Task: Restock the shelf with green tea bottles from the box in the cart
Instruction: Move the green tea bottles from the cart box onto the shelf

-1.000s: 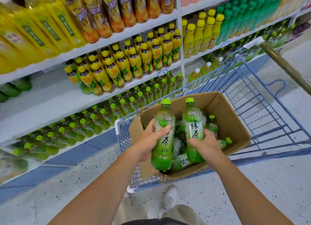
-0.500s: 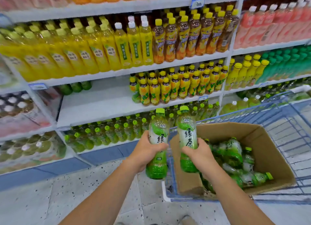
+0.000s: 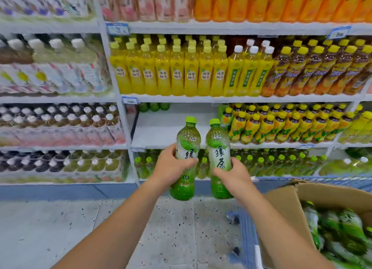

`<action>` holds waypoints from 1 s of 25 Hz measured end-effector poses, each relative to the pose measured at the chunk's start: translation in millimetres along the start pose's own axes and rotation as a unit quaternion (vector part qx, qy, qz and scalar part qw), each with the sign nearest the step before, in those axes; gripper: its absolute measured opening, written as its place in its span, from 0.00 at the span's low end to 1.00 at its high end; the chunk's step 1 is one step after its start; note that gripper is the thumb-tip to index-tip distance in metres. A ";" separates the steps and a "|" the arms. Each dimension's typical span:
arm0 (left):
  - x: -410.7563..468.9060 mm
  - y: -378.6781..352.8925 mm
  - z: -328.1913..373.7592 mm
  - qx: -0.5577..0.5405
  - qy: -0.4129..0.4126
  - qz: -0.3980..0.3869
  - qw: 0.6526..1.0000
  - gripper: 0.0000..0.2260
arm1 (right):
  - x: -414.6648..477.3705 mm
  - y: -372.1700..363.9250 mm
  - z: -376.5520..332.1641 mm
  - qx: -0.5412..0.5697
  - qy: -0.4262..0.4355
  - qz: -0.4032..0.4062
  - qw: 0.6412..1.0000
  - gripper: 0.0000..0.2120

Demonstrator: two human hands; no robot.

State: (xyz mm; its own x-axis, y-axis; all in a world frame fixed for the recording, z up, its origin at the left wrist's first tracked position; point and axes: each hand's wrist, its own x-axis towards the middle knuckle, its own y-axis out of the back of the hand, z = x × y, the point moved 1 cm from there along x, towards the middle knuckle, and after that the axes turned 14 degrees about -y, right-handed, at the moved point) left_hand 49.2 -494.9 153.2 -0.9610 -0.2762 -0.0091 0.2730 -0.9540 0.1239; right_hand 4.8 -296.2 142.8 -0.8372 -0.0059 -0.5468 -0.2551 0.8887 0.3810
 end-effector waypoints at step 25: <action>281.1 83.8 -181.4 0.141 -0.123 0.103 0.977 0.18 | 334.0 -168.0 -59.9 -0.028 0.134 -0.042 0.990 0.21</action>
State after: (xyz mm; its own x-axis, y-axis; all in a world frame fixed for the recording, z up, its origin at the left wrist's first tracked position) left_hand -190.3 -673.6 -18.9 -0.8779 -0.3894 0.2786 0.4721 -0.8012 0.3678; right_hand -261.0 -475.0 -59.2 -0.9086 -0.2066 -0.3631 -0.3491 0.8529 0.3882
